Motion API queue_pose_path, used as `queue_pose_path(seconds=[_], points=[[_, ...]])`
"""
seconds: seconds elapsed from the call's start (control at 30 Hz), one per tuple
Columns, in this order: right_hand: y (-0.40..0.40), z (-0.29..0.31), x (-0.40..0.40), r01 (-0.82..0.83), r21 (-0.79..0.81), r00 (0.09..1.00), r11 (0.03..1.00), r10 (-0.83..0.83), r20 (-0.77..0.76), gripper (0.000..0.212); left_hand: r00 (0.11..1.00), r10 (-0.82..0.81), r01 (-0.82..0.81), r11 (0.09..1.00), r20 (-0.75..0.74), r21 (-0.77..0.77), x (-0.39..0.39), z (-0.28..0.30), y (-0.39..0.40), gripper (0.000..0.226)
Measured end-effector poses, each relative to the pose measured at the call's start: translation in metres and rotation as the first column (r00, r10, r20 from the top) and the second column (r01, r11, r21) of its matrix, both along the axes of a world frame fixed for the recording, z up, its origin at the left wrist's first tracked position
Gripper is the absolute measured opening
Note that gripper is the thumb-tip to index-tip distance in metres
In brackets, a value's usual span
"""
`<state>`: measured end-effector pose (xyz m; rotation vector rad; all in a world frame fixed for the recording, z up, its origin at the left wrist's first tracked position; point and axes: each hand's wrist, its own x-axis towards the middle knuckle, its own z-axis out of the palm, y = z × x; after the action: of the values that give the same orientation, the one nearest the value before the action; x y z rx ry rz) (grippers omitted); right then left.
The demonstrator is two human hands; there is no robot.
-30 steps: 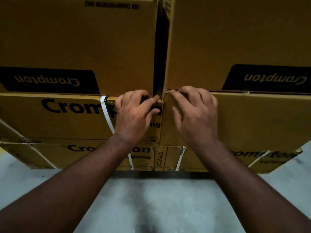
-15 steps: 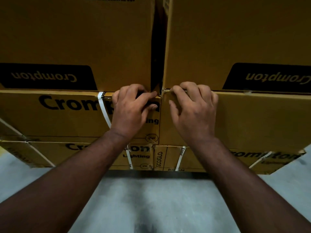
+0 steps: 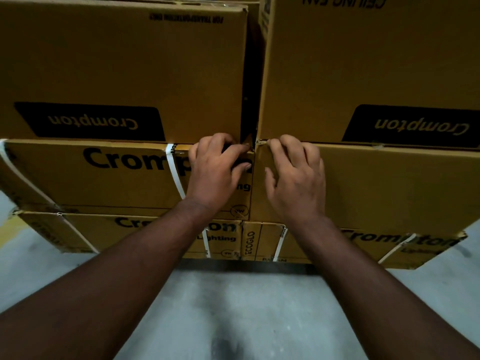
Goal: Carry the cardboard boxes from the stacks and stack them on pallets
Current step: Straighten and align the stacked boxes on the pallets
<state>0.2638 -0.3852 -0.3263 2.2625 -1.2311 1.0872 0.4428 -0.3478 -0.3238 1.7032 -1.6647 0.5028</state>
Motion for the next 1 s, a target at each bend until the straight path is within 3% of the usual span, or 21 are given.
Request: queue_pose_path(seconds=[0.2, 0.33, 0.6, 0.83, 0.93, 1.0], points=[[0.029, 0.009, 0.004, 0.004, 0.187, 1.0, 0.982, 0.002, -0.032, 0.076, 0.998, -0.038, 0.043, 0.992, -0.046, 0.12, 0.002, 0.022, 0.021, 0.038], [0.049, 0.008, 0.011, -0.132, 0.222, 0.991, 0.966, 0.131, 0.022, 0.06, 0.996, -0.053, 0.061, 0.992, -0.077, 0.11, 0.035, 0.032, 0.064, 0.03], [0.081, 0.006, 0.063, -0.389, 0.268, 0.921, 0.881, 0.38, 0.088, 0.045, 0.986, 0.107, -0.099, 0.993, -0.127, 0.07, 0.128, 0.028, 0.143, 0.025], [0.076, 0.087, 0.068, -0.456, 0.022, 0.882, 0.89, 0.449, 0.143, 0.034, 0.996, -0.07, 0.072, 0.997, 0.058, -0.037, 0.091, 0.102, 0.107, 0.033], [0.058, 0.137, 0.049, -0.368, -0.095, 0.91, 0.925, 0.379, 0.165, 0.037, 0.987, -0.096, 0.113, 0.984, 0.128, -0.135, 0.069, 0.152, 0.075, 0.045], [0.045, 0.166, 0.032, -0.233, -0.163, 0.947, 0.959, 0.261, 0.185, 0.044, 0.976, -0.099, 0.123, 0.986, 0.196, -0.111, 0.057, 0.183, 0.054, 0.059]])
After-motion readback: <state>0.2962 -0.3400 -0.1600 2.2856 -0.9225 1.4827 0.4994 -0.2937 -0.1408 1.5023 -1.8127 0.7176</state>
